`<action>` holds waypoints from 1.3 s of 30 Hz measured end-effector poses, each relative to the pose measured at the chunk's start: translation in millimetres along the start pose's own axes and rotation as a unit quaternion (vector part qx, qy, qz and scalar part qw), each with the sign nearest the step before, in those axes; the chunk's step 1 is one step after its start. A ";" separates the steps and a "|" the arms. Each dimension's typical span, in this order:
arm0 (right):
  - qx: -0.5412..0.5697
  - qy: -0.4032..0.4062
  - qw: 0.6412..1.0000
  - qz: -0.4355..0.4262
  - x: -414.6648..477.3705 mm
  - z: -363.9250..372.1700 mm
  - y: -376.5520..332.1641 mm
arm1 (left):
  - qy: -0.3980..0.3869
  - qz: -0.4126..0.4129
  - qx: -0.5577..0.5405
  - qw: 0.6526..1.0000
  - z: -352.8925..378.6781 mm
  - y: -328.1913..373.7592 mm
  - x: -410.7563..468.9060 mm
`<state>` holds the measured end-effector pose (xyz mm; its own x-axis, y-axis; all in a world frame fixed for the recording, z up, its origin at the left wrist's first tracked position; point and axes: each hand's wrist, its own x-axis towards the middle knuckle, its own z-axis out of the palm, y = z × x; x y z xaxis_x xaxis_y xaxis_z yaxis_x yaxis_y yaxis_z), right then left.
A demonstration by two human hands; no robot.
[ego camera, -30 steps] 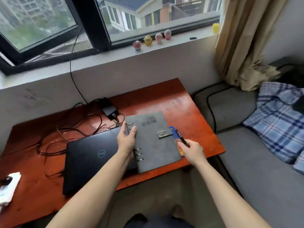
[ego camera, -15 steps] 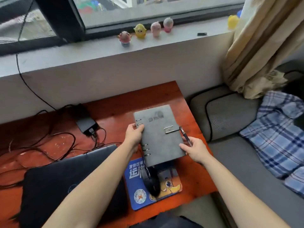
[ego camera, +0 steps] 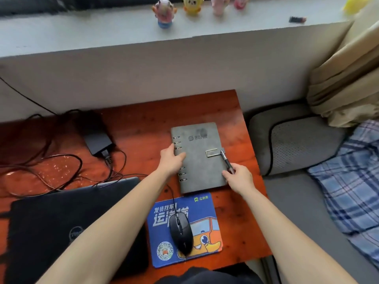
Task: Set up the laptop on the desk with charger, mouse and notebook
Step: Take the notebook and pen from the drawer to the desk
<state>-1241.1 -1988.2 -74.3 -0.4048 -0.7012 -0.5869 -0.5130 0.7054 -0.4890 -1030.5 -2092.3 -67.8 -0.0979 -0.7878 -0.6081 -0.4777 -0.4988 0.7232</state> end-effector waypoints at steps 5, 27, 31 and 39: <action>0.003 -0.051 0.998 -0.022 -0.8 -5.4 1.8 | -0.042 0.005 0.097 0.994 20.4 -14.0 -30.5; -0.123 -0.070 0.978 -0.151 -13.5 -6.1 -32.4 | 0.071 0.070 0.458 0.883 -20.9 -71.3 -84.2; -0.133 -0.055 0.973 -0.180 -10.1 18.8 -62.5 | 0.049 0.022 0.523 0.851 -39.8 -99.8 -93.2; -0.207 -0.054 0.958 -0.194 -12.9 44.0 -59.8 | 0.037 0.023 0.532 0.845 -45.6 -126.6 -92.4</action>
<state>-1171.8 -2016.8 -65.8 -0.0542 -0.8715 -0.4873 -0.8736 0.2778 -0.3996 -921.1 -1972.9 -88.2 -0.1011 -0.8376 -0.5368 -0.9939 0.1094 0.0165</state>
